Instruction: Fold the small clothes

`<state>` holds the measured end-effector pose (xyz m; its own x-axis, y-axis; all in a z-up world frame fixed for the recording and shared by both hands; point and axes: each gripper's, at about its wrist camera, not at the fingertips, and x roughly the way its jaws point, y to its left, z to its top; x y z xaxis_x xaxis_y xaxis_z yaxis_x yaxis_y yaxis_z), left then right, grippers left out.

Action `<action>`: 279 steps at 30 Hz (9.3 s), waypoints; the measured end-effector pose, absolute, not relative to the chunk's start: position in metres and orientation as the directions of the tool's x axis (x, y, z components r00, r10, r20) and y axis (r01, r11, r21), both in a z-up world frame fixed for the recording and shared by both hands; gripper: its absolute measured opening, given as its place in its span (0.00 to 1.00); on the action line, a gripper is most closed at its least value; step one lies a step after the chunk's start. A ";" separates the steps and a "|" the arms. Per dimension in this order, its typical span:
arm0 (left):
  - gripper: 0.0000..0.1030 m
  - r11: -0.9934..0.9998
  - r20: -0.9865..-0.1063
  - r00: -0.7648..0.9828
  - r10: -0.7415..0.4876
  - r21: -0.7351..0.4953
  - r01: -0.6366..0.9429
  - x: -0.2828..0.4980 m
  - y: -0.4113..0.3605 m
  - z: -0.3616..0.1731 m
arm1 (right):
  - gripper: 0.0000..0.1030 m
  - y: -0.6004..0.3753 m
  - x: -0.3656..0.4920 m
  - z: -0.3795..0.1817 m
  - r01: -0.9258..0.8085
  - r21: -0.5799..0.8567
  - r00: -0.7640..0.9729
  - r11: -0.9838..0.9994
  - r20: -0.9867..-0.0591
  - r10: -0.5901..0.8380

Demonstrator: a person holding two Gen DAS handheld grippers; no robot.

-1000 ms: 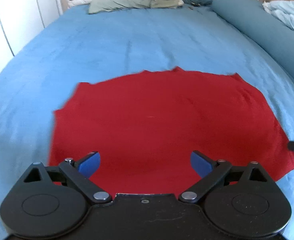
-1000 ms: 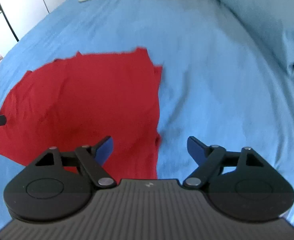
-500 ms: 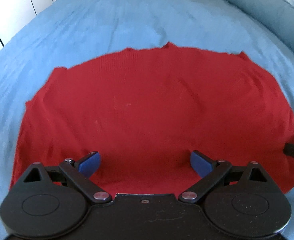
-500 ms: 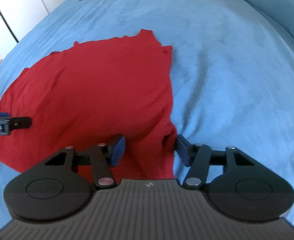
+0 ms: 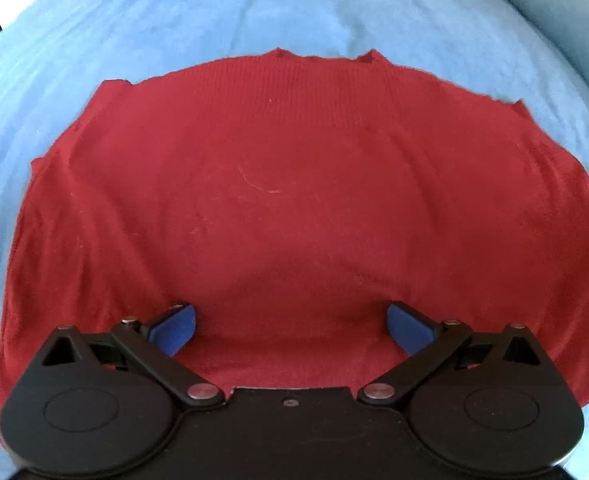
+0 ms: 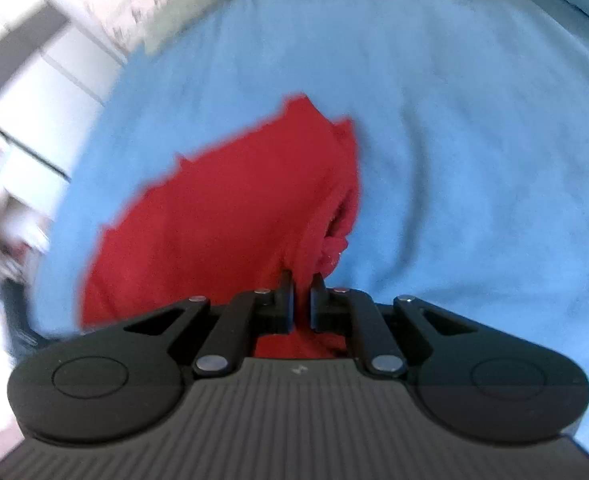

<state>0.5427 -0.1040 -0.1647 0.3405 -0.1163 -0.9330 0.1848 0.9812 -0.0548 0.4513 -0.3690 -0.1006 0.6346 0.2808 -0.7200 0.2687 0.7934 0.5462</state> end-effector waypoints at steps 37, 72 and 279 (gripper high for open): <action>0.97 0.970 -0.841 0.494 -0.221 -0.134 0.204 0.442 0.088 -0.113 | 0.90 -0.107 0.449 -0.076 -0.124 0.101 0.644 0.987 -0.749 0.158; 1.00 0.986 -0.800 0.591 -0.102 -0.002 0.168 0.460 0.100 -0.083 | 1.00 -0.156 0.432 -0.084 -0.122 0.128 0.588 0.984 -0.790 0.175; 1.00 0.983 -0.610 0.790 -0.067 0.094 0.155 0.017 -0.011 0.018 | 1.00 -0.199 -0.014 0.018 0.148 0.030 0.720 0.989 -0.688 -0.087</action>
<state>0.0168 -0.0111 0.0175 0.7897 -0.0665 -0.6099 0.1552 0.9834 0.0937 -0.0139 -0.1986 0.0177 0.7202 -0.0871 -0.6882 0.1482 0.9885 0.0299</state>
